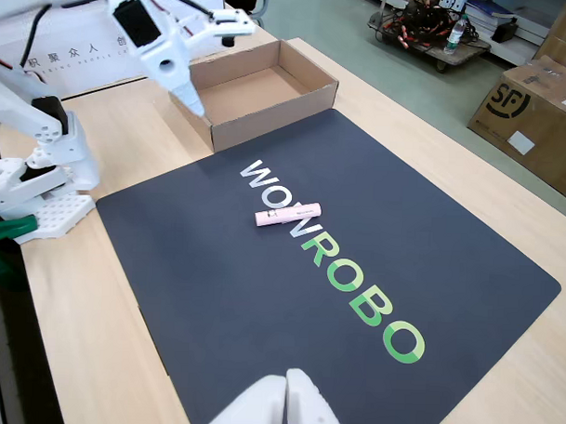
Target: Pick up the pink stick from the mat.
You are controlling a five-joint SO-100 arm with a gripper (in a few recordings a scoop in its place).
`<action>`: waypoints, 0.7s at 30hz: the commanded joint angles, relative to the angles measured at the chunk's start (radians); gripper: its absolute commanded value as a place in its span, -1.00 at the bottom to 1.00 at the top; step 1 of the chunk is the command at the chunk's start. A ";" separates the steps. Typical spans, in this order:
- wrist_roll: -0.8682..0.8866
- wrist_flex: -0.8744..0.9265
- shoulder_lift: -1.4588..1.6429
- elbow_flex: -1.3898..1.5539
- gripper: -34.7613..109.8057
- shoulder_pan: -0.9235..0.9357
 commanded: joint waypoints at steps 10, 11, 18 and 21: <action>-0.038 0.025 -0.348 -0.370 -0.52 0.184; -0.043 0.025 -0.374 -0.391 -0.52 0.199; -0.066 0.026 -0.557 -0.534 -0.52 0.299; -0.072 0.026 -0.624 -0.589 -0.52 0.341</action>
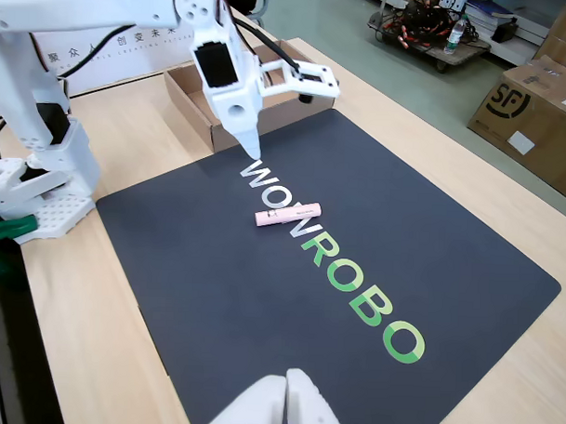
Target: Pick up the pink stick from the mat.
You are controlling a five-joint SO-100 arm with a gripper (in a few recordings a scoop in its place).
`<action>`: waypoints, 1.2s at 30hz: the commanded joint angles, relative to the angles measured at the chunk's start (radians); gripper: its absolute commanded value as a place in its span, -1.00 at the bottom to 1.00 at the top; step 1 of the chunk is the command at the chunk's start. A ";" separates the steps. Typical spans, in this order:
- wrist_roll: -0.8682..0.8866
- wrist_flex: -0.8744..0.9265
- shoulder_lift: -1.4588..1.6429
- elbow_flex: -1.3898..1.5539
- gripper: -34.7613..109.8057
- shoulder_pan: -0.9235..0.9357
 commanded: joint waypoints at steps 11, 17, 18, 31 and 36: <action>-0.064 0.014 -0.232 -0.232 -0.22 0.169; -0.066 -0.017 -0.367 -0.322 -0.20 0.202; -0.071 -0.025 -0.383 -0.327 -0.20 0.206; -0.089 -0.098 -0.597 -0.434 -0.20 0.198; -0.086 -0.106 -0.669 -0.491 -0.25 0.181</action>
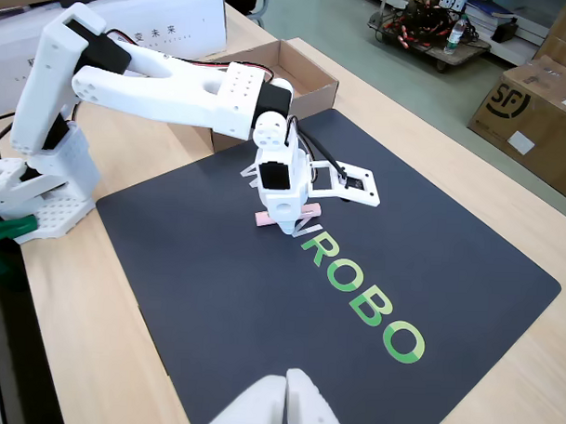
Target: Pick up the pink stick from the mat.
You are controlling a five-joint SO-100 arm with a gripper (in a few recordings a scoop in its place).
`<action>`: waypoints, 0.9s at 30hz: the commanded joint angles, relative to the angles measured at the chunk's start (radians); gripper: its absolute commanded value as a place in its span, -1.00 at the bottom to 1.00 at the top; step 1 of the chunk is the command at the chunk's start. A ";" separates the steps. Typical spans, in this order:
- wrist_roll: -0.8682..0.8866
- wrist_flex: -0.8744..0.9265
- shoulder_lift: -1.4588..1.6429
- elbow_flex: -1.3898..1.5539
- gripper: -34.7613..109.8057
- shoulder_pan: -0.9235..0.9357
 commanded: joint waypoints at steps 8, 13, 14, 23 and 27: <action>-0.002 -0.003 -0.023 -0.046 -0.44 -0.015; 0.003 0.000 -0.020 -0.046 -0.44 -0.018; 0.003 0.002 -0.017 -0.046 -0.44 -0.018; 0.023 0.023 0.178 -0.044 -0.44 -0.095; 0.029 0.054 0.296 -0.041 -0.44 -0.149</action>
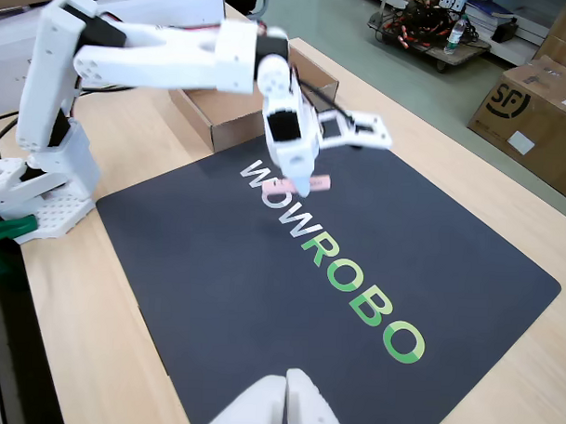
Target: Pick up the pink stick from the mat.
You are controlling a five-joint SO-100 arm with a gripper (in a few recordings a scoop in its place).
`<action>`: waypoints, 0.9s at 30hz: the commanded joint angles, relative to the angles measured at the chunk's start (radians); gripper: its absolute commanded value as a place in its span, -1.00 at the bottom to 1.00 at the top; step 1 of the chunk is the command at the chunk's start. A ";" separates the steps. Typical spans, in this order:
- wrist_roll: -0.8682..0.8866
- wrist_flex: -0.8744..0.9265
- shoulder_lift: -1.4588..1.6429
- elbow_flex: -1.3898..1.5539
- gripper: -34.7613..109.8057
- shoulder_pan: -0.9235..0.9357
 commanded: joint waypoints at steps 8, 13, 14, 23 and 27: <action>0.029 0.044 0.364 0.066 -0.44 -0.155; 0.107 0.044 0.446 0.120 -0.44 -0.296; 0.129 0.044 0.449 0.120 -0.44 -0.327; 0.224 0.051 0.356 0.114 -0.44 -0.581; 0.244 0.037 0.262 0.083 -0.44 -0.661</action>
